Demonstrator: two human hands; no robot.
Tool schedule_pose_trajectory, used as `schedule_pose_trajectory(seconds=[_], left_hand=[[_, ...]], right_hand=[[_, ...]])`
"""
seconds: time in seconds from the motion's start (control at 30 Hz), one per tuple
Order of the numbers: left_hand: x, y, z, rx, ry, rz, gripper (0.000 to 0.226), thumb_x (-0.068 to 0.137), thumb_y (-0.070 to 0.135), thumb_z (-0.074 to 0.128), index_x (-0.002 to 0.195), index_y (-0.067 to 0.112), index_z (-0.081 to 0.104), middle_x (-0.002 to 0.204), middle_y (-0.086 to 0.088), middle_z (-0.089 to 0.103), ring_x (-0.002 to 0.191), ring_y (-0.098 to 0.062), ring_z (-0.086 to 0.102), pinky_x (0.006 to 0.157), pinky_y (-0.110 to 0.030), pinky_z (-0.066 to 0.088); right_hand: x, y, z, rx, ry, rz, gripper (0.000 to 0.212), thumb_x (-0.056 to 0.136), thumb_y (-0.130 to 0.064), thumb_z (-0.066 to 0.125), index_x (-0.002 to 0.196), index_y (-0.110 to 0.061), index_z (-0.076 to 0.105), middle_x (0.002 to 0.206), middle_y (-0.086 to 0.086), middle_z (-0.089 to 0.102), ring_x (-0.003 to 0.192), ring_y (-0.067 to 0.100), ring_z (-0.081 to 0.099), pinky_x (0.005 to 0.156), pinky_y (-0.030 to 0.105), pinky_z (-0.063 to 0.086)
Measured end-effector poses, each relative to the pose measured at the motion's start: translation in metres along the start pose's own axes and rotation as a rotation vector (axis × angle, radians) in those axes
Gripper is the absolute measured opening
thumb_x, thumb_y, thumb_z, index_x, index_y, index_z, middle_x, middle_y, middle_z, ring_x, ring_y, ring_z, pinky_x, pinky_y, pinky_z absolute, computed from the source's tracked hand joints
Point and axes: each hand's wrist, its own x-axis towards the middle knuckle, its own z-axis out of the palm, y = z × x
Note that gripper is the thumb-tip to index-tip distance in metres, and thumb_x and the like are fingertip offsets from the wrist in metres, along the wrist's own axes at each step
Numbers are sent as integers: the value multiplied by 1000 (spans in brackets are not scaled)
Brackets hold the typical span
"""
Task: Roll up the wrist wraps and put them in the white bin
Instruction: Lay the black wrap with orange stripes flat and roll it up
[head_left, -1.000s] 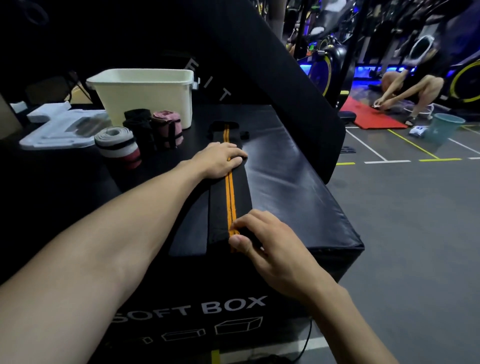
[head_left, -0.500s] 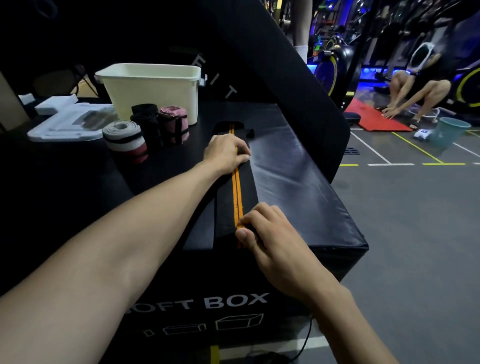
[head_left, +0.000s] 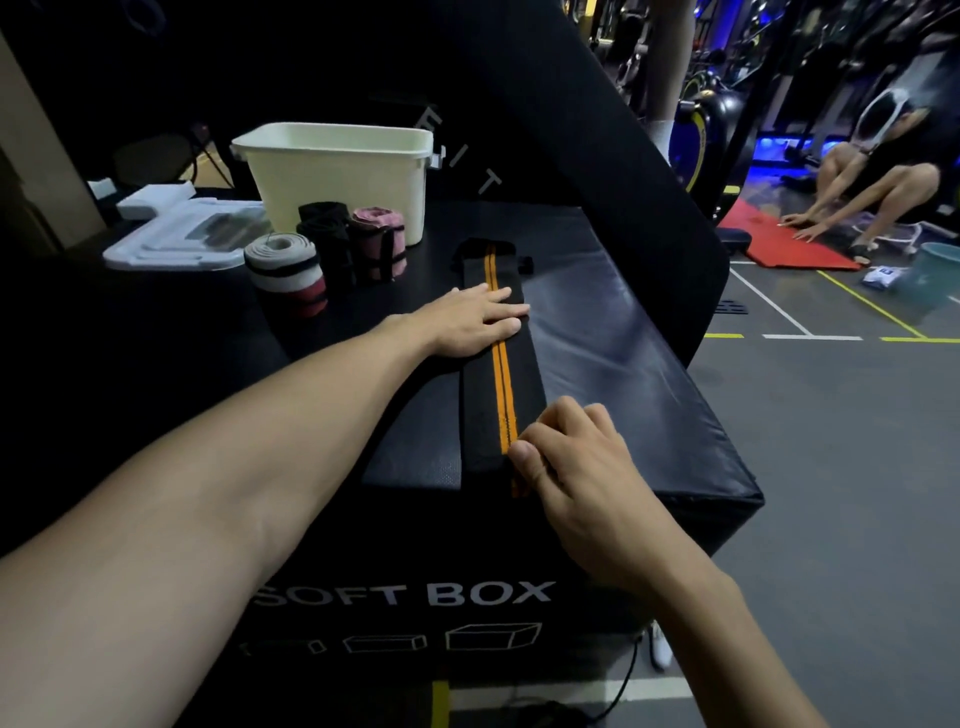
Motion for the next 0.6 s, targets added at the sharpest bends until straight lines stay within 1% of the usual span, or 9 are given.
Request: schedule_pose_trajectory(seconds=[0.1,0.17,0.27,0.33,0.37,0.43,0.5,0.53,0.6], left_hand=[[2,0,0,41,77,13,48,106,57,37,153,45,41,169,5,26,158,-21,16,128,-52,11],[2,0,2,43,204,56,48,103,57,47,149,41,50,162,4,41,152,-21,30,124,-48,24],[-3,2,3,34,398,102,41,97,55,61,130,33,69,138,8,62,131,-18,51,108,-45,44],[-6,4,4,19,442,97,35,94,56,64,115,30,76,124,10,68,117,-15,58,97,-43,50],[-6,4,5,13,445,91,34,95,56,64,111,30,77,120,12,69,113,-13,60,95,-42,51],[-5,4,5,6,428,81,35,96,57,61,111,31,78,121,15,69,113,-11,61,94,-43,53],[-7,0,1,-12,338,58,40,97,60,56,121,34,74,134,17,64,125,-10,57,104,-43,49],[-10,-1,-3,-24,264,40,45,97,63,53,130,36,68,145,18,57,136,-10,50,113,-42,42],[-16,-5,-5,-40,110,6,57,98,66,48,148,39,52,162,18,37,154,-11,26,125,-44,23]], right_hand=[[3,-1,-1,-28,-14,17,36,107,-45,34,82,-30,55,94,-10,42,95,14,35,90,39,40],[5,-3,-2,-22,-30,25,36,108,-43,34,79,-31,52,91,-10,44,94,16,38,89,39,41],[8,-2,-2,-1,-35,39,38,108,-42,34,80,-27,55,89,-9,46,93,17,41,88,41,41],[9,-2,-2,5,-45,40,38,108,-42,35,80,-26,55,88,-9,47,92,18,41,87,43,42],[9,-1,-2,11,-47,39,38,108,-43,35,79,-26,54,88,-8,48,92,18,41,87,43,42],[10,-1,-4,20,-56,38,38,107,-43,35,79,-26,53,88,-8,48,92,18,42,87,44,42],[11,-1,-6,28,-78,43,39,107,-44,35,80,-24,55,87,-8,48,93,18,43,87,44,42],[12,-1,-7,31,-88,45,39,107,-44,35,78,-25,54,87,-8,48,93,17,43,87,44,42],[15,-1,-9,40,-100,40,40,106,-44,35,72,-29,49,85,-8,48,92,17,44,88,46,42]])
